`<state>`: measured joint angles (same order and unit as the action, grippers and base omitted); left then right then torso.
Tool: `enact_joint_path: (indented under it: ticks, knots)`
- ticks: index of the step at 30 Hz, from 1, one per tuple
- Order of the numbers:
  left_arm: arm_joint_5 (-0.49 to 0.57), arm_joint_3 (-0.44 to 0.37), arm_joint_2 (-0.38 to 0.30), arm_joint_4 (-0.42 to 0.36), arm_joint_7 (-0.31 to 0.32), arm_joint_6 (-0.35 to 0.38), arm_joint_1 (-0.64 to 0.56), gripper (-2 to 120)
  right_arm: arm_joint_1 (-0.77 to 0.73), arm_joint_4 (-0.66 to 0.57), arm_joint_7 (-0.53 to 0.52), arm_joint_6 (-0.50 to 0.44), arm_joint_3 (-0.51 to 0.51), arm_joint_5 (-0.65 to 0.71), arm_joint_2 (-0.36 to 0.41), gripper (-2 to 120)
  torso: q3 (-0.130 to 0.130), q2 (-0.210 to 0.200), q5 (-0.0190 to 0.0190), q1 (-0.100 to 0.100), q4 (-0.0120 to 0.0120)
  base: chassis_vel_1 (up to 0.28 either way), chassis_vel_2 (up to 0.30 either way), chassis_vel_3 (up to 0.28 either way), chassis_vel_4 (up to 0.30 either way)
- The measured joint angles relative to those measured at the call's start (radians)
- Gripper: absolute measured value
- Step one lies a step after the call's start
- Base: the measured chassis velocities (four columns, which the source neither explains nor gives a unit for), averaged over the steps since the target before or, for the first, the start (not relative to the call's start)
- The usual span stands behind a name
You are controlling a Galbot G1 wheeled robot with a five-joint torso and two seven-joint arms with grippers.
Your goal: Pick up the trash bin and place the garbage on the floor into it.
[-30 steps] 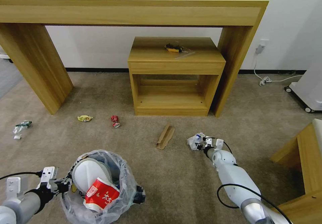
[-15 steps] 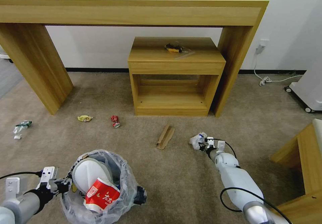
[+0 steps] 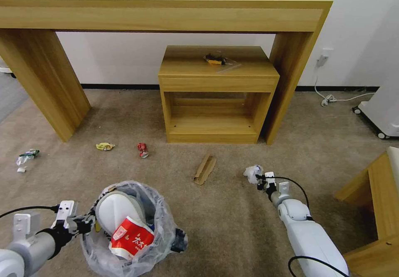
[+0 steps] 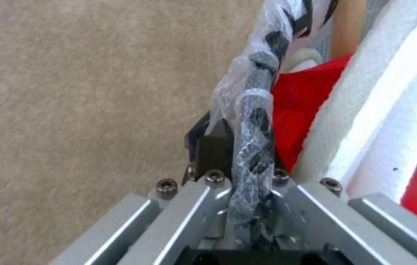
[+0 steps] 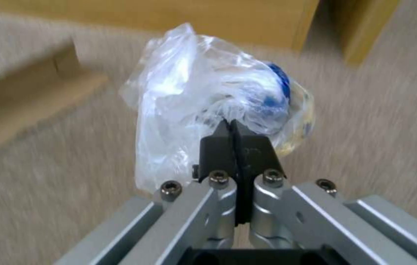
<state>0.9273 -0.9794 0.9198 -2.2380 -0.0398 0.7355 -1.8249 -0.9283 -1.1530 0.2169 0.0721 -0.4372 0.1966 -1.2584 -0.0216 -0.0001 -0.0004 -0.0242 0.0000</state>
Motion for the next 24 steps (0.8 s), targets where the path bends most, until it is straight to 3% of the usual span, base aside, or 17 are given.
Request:
enact_joint_path:
  ticks: [2, 4, 6, 8, 10, 13, 19, 24]
  knots:
    - [0.018, 0.041, -0.022, 0.001, 0.025, 0.000, 0.050, 0, -0.025, -0.116, -0.004, 0.011, -0.004, 0.013, 0.019, 0, 0.000, 0.000, 0.0001, 0.000, 0.0002, 0.000, 0.000, 0.000, 0.000]
    - [0.027, 0.056, -0.030, 0.003, 0.036, 0.000, 0.071, 0, -0.032, -0.156, -0.006, 0.020, -0.004, 0.023, 0.028, 0, 0.000, 0.000, 0.0001, 0.000, 0.0002, 0.000, 0.000, 0.000, 0.000]
    - [0.068, 0.119, -0.065, 0.021, 0.085, 0.000, 0.159, 0, -0.056, -0.275, -0.009, 0.055, 0.001, 0.072, 0.069, 0, 0.000, 0.000, 0.0001, 0.000, -0.0001, 0.000, 0.000, 0.000, 0.000]
    - [0.072, 0.129, -0.069, 0.025, 0.091, 0.000, 0.171, 0, -0.059, -0.289, -0.010, 0.058, 0.001, 0.078, 0.074, 0, 0.000, 0.000, 0.0001, 0.000, 0.0001, 0.000, 0.000, 0.000, 0.000]
    - [0.116, 0.225, -0.107, 0.070, 0.151, 0.000, 0.293, 0, -0.082, -0.417, -0.015, 0.093, 0.011, 0.138, 0.142, 0, 0.000, 0.000, -0.0003, 0.000, -0.0004, 0.000, 0.000, 0.000, 0.000]
    - [0.159, 0.278, -0.133, 0.097, 0.195, 0.000, 0.361, 0, -0.091, -0.522, -0.017, 0.128, 0.025, 0.205, 0.200, 0, 0.000, 0.000, -0.0003, 0.000, -0.0011, 0.000, 0.000, 0.000, 0.000]
    - [0.192, 0.298, -0.162, 0.110, 0.237, 0.000, 0.390, 0, -0.065, -0.642, 0.010, 0.174, 0.074, 0.289, 0.258, 0, 0.000, 0.000, 0.0005, 0.000, 0.0009, 0.000, 0.000, 0.000, 0.000]
    - [0.221, 0.404, -0.193, 0.146, 0.273, 0.000, 0.479, 0, -0.025, -0.770, 0.040, 0.236, 0.154, 0.378, 0.303, 0, 0.000, 0.000, 0.0003, 0.000, 0.0002, 0.000, 0.000, 0.000, 0.000]
